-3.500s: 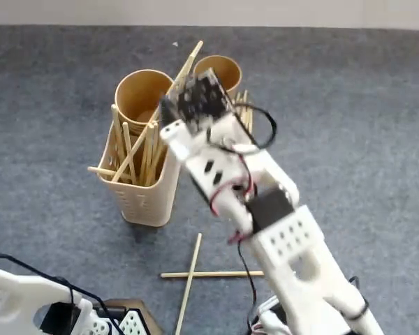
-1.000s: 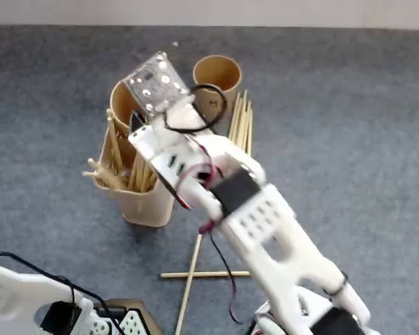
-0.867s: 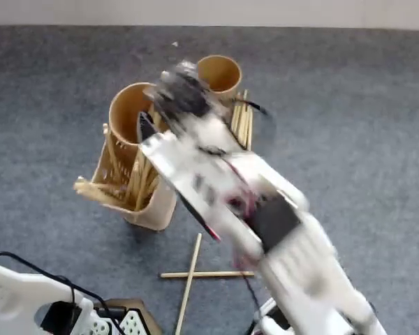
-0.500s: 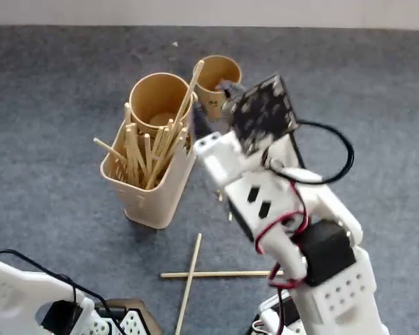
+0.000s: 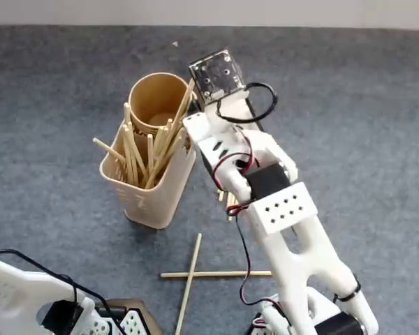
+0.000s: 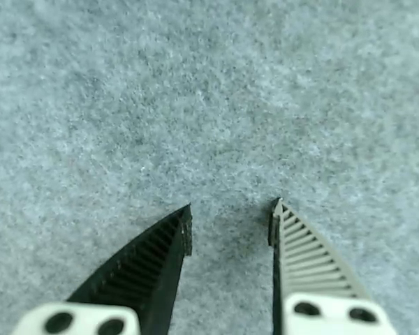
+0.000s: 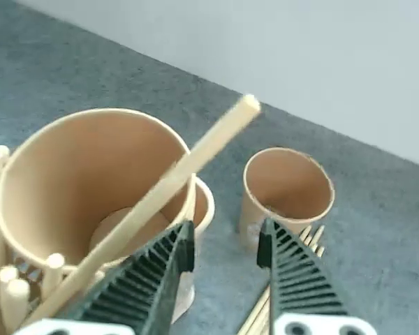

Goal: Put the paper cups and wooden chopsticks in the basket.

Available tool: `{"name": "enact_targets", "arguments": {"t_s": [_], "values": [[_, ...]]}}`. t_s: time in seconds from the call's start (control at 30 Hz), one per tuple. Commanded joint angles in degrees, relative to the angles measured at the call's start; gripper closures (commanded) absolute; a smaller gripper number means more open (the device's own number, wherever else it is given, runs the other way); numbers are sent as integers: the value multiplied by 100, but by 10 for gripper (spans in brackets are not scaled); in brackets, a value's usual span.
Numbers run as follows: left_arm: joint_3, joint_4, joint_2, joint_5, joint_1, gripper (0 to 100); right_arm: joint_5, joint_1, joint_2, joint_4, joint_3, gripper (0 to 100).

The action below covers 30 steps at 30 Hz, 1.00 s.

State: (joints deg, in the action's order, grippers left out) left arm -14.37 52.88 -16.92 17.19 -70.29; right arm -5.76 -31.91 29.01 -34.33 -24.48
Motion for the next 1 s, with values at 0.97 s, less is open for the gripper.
{"name": "enact_targets", "arguments": {"t_s": [0.97], "values": [[-154,-308,22,26,646,790,-1064,-1358,453,-3670,-2088,840]]}}
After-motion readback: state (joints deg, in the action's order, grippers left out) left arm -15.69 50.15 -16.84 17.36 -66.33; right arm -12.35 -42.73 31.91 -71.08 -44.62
